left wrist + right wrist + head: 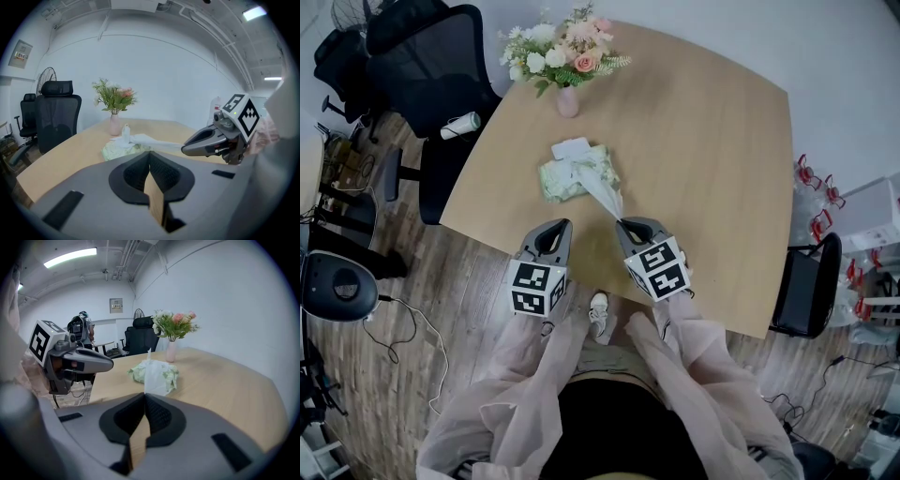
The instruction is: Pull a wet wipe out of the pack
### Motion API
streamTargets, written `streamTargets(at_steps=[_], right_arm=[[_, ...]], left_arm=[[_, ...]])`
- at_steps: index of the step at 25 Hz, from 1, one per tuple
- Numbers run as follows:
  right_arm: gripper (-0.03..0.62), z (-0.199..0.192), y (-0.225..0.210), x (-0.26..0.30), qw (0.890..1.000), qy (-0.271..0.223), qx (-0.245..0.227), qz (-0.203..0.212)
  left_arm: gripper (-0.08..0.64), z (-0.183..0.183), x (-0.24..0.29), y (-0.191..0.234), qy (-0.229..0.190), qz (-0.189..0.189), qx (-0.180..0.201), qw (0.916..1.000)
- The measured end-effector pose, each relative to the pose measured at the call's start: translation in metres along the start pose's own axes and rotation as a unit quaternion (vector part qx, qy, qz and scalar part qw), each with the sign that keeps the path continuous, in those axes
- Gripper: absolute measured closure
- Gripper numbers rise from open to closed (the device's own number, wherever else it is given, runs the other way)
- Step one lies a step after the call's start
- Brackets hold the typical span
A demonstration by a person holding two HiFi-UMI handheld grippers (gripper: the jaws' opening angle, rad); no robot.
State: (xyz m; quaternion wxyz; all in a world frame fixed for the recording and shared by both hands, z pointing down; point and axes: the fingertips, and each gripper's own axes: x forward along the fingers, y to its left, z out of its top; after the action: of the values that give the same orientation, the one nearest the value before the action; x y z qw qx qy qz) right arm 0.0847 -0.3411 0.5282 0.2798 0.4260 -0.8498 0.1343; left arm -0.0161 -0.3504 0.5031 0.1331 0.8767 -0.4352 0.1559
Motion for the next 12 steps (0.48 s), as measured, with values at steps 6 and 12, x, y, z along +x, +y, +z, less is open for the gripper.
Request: streamTargets(at_steps=[6, 12], right_arm=[[0.584, -0.003, -0.005, -0.008, 1.000, -0.001, 0.011, -0.006], [0.584, -0.004, -0.008, -0.018, 1.000, -0.004, 0.018, -0.012]], left_arm=[[0.548, 0.002, 0.002, 0.000, 0.001, -0.002, 0.001, 1.0000], [0.548, 0.005, 0.002, -0.001, -0.003, -0.004, 0.003, 1.0000]])
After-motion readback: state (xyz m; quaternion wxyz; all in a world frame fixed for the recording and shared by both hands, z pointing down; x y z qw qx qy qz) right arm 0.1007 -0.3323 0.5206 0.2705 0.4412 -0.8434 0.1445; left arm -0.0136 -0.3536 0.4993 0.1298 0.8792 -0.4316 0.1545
